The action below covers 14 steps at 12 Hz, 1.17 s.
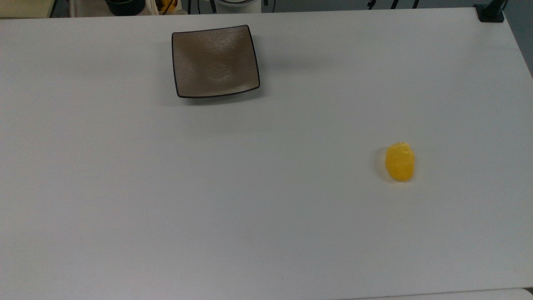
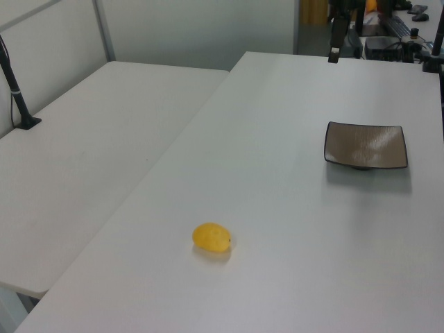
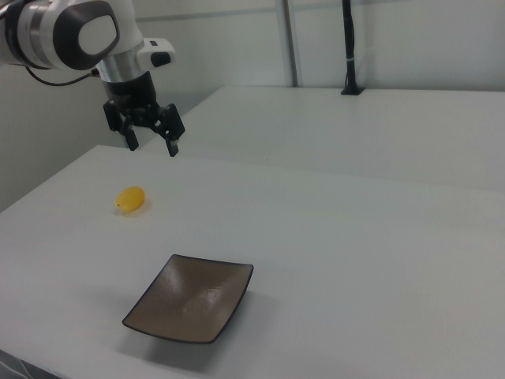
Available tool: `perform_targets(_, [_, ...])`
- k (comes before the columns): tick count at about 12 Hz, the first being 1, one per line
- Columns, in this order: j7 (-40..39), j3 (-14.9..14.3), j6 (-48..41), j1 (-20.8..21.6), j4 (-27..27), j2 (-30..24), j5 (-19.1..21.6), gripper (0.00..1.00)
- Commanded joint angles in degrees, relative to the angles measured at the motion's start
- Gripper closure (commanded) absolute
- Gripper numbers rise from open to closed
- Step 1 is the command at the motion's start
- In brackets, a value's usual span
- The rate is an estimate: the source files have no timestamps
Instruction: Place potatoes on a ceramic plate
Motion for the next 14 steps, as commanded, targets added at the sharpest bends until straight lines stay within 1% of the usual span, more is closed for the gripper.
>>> perform_targets(1, [-0.7,0.2,0.5,-0.5,-1.4,-1.3,1.0,0.0])
perform_targets(12, [-1.3,0.1,0.6,-0.5,-1.4,-0.7,1.1,0.0])
perform_targets(13, [-0.6,0.1,0.7,0.0,-0.5,0.6,1.0,0.0])
perform_targets(14, [2.6,0.4,0.5,0.3,0.5,1.1,1.0,0.0])
